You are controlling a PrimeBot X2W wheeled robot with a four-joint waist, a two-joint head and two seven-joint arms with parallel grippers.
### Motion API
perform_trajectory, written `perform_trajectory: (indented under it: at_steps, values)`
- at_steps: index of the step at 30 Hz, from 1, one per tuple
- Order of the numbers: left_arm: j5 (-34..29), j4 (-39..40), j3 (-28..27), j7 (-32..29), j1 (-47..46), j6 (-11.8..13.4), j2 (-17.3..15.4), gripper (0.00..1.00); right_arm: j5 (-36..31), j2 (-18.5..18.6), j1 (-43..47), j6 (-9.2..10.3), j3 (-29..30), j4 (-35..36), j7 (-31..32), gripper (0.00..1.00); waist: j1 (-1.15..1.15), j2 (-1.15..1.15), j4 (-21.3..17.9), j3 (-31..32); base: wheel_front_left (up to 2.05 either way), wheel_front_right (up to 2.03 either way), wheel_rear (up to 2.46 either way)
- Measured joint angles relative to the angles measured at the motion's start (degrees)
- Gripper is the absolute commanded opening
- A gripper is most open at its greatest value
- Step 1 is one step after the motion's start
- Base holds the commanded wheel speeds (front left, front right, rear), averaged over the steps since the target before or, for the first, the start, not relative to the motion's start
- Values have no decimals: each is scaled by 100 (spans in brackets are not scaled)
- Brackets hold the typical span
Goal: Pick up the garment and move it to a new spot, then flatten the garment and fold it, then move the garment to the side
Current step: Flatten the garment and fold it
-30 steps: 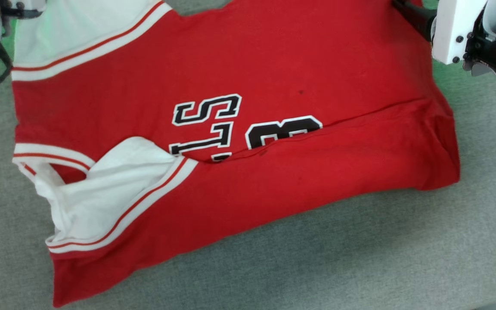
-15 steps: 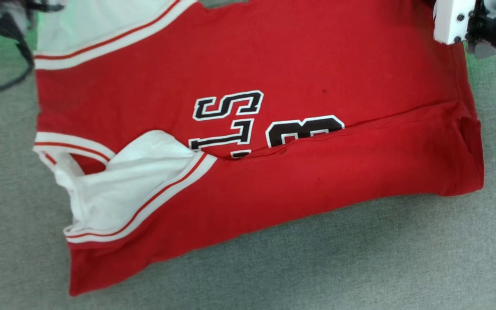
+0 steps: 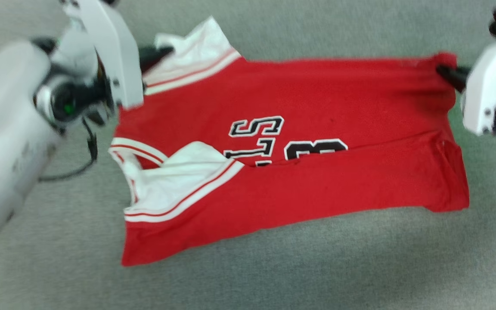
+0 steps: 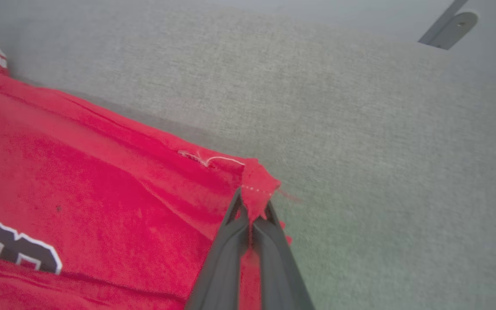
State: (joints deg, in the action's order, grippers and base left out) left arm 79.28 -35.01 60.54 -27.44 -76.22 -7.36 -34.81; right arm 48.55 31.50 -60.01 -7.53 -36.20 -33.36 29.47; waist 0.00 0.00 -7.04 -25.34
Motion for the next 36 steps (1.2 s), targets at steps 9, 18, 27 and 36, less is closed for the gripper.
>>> perform_trajectory:
  at_steps: [9,18,27,36]
  values:
    - [243,2004,82,667,1303,-3,-1061,0,681,1196,1272,0,-375,1355,119,0,0,0,456,885,0,0,0]
    - [454,3379,231,1621,2859,133,-1763,0,936,1627,2277,0,14,1627,-70,0,0,0,915,1280,0,0,0]
    - [382,3322,359,2115,3394,202,-1663,0,832,1441,2897,0,519,1388,-397,0,0,0,1058,1073,0,0,0]
    - [238,2250,487,2118,3194,53,-1003,0,566,993,2870,0,733,1114,-613,0,0,0,1083,700,0,0,0]
